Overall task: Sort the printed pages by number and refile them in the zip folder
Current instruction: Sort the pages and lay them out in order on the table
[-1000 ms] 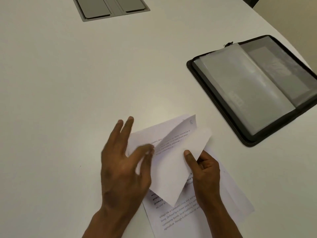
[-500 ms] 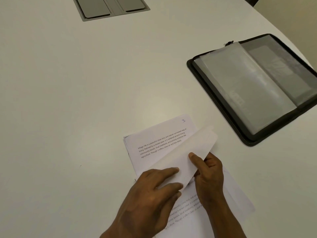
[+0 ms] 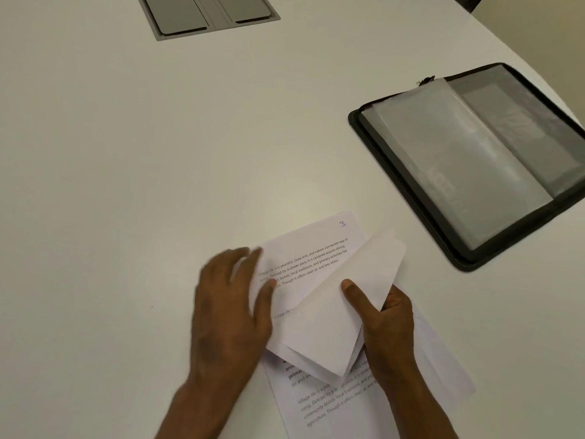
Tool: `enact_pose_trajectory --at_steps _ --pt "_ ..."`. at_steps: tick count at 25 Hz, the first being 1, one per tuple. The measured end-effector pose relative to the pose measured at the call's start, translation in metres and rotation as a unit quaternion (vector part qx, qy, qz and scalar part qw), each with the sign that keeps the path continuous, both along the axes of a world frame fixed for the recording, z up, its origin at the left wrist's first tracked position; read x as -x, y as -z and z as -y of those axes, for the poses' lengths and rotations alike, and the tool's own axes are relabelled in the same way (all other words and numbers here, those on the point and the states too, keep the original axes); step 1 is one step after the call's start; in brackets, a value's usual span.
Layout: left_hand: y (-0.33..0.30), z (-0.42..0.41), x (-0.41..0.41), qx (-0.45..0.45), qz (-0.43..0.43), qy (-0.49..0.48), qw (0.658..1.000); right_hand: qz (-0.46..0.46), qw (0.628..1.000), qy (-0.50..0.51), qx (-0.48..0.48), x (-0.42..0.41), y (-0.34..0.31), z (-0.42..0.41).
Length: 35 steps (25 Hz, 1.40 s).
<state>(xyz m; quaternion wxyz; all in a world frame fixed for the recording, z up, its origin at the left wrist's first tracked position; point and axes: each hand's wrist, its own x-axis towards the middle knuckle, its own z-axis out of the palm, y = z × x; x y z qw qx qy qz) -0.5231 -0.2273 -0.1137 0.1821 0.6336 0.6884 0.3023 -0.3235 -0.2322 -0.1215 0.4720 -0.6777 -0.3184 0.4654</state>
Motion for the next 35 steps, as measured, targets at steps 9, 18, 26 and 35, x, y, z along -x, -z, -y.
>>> enact_pose_trajectory --at_steps 9,18,26,35 --pt "0.005 -0.023 0.001 0.033 -0.044 -0.026 0.998 0.010 1.000 0.004 0.013 -0.003 0.002 0.000" --pt "-0.041 -0.009 -0.009 -0.007 0.164 -0.062 0.985 0.009 1.000 -0.006 -0.008 -0.002 0.000 0.001" --pt "-0.011 0.061 -0.050 -0.100 0.074 0.184 0.975 -0.076 0.997 0.027 0.008 -0.002 -0.002 -0.001" --pt "-0.026 0.037 -0.031 -0.029 0.233 0.089 0.968 -0.018 0.999 -0.018 -0.028 -0.004 -0.001 0.001"
